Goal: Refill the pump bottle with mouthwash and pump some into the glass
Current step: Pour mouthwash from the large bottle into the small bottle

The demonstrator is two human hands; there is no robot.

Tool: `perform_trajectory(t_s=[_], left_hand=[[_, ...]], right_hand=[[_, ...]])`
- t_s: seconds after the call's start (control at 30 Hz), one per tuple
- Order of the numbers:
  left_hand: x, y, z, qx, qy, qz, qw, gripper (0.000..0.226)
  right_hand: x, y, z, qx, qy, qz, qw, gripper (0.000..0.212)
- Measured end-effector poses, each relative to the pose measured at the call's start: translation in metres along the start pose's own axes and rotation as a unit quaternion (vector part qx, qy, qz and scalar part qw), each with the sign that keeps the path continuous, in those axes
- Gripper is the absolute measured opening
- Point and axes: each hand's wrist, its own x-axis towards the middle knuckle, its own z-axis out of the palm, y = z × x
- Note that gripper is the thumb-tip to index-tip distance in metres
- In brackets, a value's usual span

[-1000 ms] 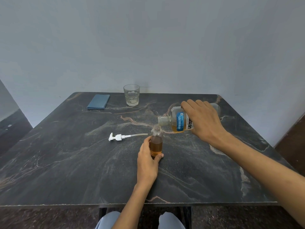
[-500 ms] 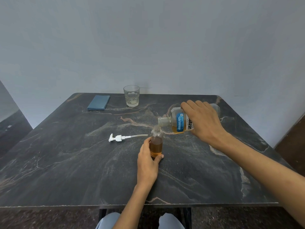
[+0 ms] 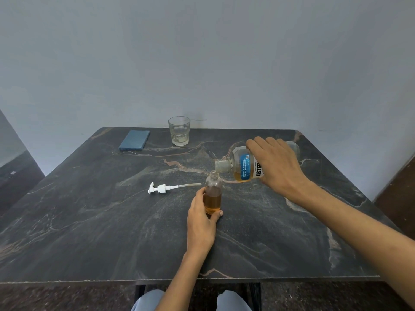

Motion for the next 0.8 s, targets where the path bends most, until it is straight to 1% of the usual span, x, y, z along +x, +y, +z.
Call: perform_trajectory(t_s=[0.5,0.8], left_hand=[[-0.0003,-0.0007,0.0007,-0.001,0.004,0.003,1.000,0.066],[0.0002,-0.0008,0.0010,-0.004,0.003,0.002,1.000,0.067]], right_hand=[[-0.0003,0.0010,-0.0002,-0.007,0.004,-0.005,1.000,0.061],[0.0002,0.0016,0.0018,-0.008,0.012,-0.004,1.000,0.062]])
